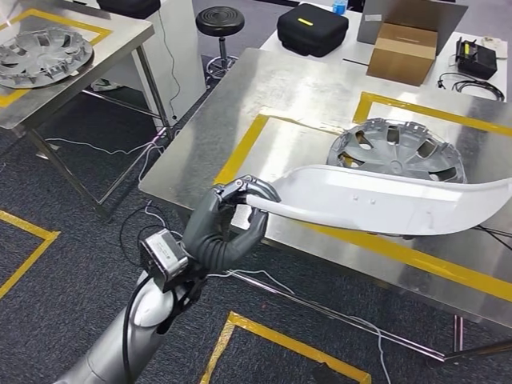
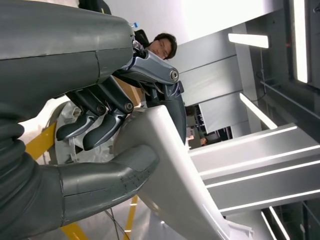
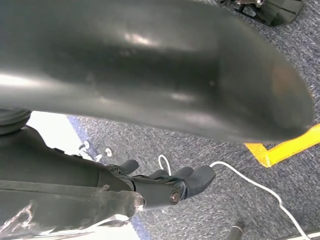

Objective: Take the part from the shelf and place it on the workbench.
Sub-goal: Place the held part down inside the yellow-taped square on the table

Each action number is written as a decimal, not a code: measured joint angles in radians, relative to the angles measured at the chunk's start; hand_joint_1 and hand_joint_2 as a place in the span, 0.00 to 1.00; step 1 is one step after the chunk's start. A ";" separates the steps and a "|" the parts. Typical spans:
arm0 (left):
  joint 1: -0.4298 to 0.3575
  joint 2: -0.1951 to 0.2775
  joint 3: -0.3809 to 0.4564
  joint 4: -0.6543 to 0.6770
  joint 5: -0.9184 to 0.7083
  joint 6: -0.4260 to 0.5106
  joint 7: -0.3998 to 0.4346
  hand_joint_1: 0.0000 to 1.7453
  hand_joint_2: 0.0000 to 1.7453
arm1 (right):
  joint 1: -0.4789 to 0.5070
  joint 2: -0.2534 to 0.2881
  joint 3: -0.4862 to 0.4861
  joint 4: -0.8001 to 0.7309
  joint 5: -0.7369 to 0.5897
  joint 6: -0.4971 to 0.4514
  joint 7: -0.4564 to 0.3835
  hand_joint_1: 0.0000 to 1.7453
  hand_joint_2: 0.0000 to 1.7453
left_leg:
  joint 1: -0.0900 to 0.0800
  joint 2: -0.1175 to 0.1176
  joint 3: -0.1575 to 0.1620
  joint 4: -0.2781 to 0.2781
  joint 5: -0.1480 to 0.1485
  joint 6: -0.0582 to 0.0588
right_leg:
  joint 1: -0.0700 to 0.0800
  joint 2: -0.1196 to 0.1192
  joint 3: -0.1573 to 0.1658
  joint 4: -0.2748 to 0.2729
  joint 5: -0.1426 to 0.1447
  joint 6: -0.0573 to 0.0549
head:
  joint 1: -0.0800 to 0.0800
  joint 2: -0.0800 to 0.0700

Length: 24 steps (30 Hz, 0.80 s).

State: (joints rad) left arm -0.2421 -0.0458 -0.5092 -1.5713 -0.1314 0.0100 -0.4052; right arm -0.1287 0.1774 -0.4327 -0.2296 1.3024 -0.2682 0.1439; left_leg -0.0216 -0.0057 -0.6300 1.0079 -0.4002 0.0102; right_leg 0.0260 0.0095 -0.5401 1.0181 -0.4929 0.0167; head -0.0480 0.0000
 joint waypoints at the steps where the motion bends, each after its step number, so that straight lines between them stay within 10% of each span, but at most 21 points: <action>1: -0.006 0.000 -0.002 0.007 -0.002 0.003 0.002 1.00 1.00 | 0.000 0.000 0.000 0.000 0.000 0.000 0.001 0.00 0.00 | 0.000 0.000 0.000 0.000 0.000 0.000 | 0.000 0.000 0.000 0.000 0.000 0.000 | 0.000 0.000; 24: -0.438 -0.078 -0.093 0.610 -0.372 0.154 0.144 1.00 1.00 | -0.008 -0.001 0.039 0.000 0.002 0.029 0.021 0.00 0.00 | -0.001 0.000 0.000 0.000 0.001 0.001 | -0.001 0.000 0.000 0.000 0.002 0.001 | 0.000 0.000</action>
State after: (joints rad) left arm -0.6803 -0.1242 -0.6021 -0.9613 -0.5034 0.1644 -0.2608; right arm -0.1366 0.1762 -0.3934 -0.2296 1.3043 -0.2394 0.1651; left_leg -0.0222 -0.0056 -0.6302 1.0079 -0.3988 0.0108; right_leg 0.0254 0.0096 -0.5401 1.0179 -0.4912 0.0175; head -0.0481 0.0000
